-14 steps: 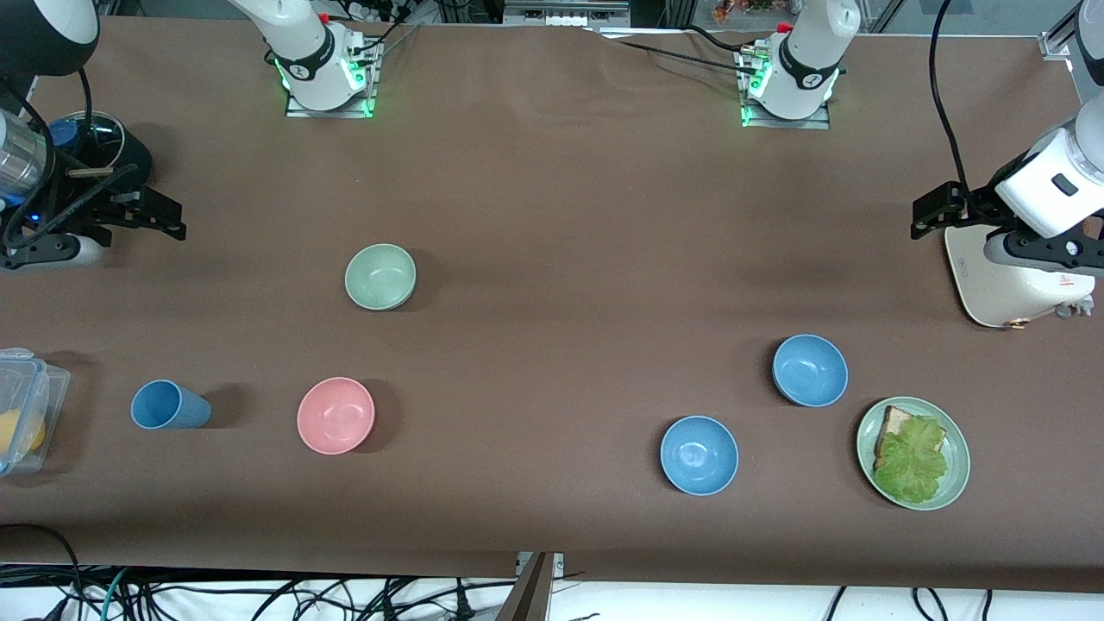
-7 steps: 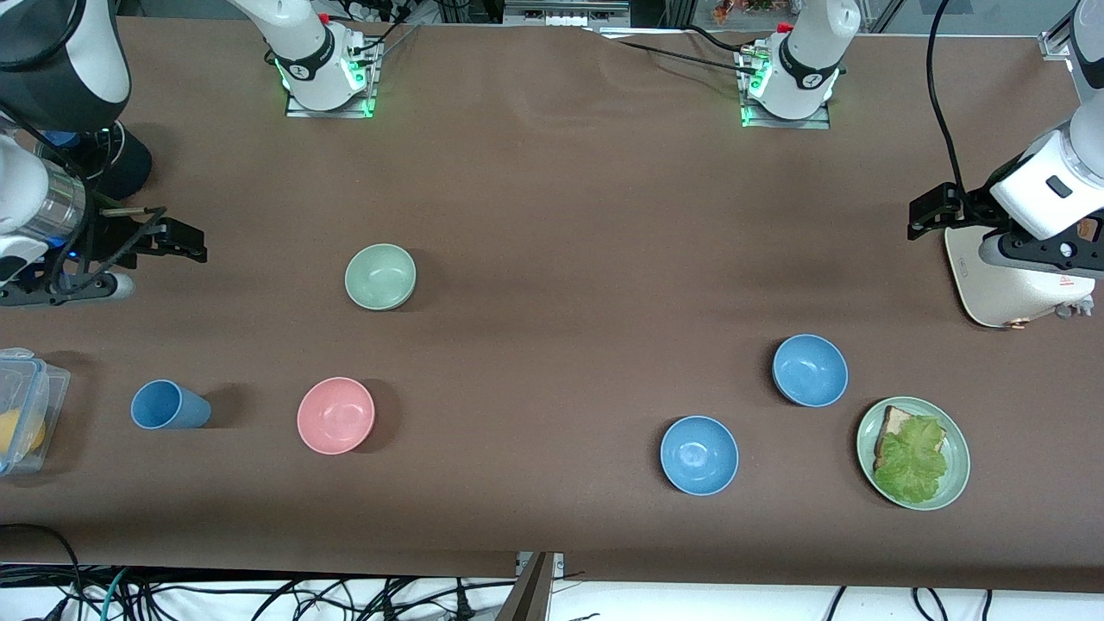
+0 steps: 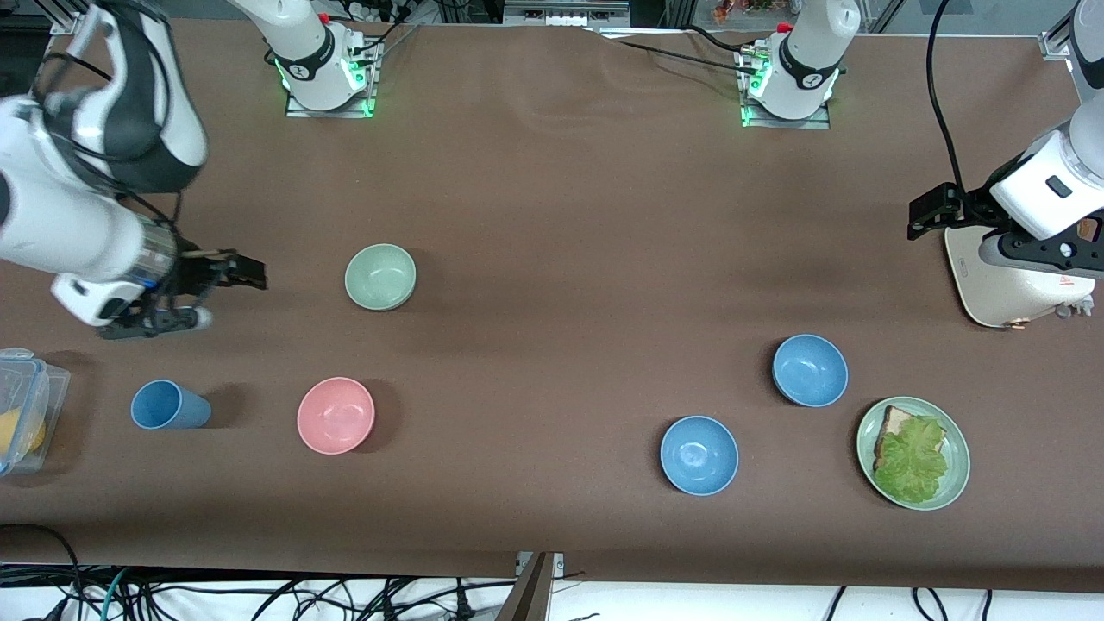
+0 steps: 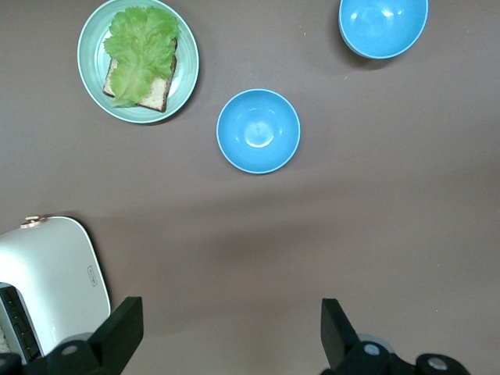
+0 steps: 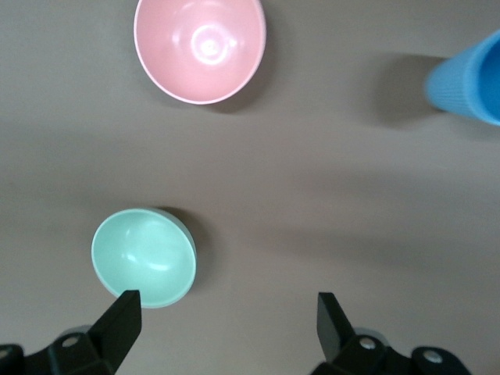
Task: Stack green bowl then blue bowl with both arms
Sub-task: 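Reach the right gripper down to the pale green bowl's rim, then close the right gripper on the green bowl's rim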
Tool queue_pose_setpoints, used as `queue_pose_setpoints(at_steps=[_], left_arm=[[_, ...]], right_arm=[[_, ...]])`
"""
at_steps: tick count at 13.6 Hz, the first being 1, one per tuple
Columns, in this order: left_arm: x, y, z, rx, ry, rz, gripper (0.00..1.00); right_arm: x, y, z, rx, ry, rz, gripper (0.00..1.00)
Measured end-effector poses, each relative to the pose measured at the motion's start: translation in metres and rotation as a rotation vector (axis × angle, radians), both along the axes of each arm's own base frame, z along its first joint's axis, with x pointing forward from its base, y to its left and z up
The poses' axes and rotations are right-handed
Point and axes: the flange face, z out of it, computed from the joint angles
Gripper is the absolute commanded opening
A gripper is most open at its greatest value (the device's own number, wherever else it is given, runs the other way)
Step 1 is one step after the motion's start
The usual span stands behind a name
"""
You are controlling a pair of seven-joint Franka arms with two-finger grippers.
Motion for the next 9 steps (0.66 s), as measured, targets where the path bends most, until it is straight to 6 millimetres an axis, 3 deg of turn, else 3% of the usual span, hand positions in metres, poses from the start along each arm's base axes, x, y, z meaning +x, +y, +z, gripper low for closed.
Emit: queue_pose_setpoints(at_steps=[2, 5, 9], left_arm=[[0.000, 0.000, 0.000, 0.000, 0.000, 0.000, 1.00], [0.000, 0.000, 0.000, 0.000, 0.000, 0.000, 1.00], [0.000, 0.000, 0.000, 0.000, 0.000, 0.000, 1.00]], right_arm=[[-0.017, 0.020, -0.047, 0.009, -0.022, 0.024, 0.99], [-0.049, 0.049, -0.101, 0.016, -0.060, 0.044, 0.99], [-0.083, 0.059, -0.140, 0.017, -0.085, 0.062, 0.99]])
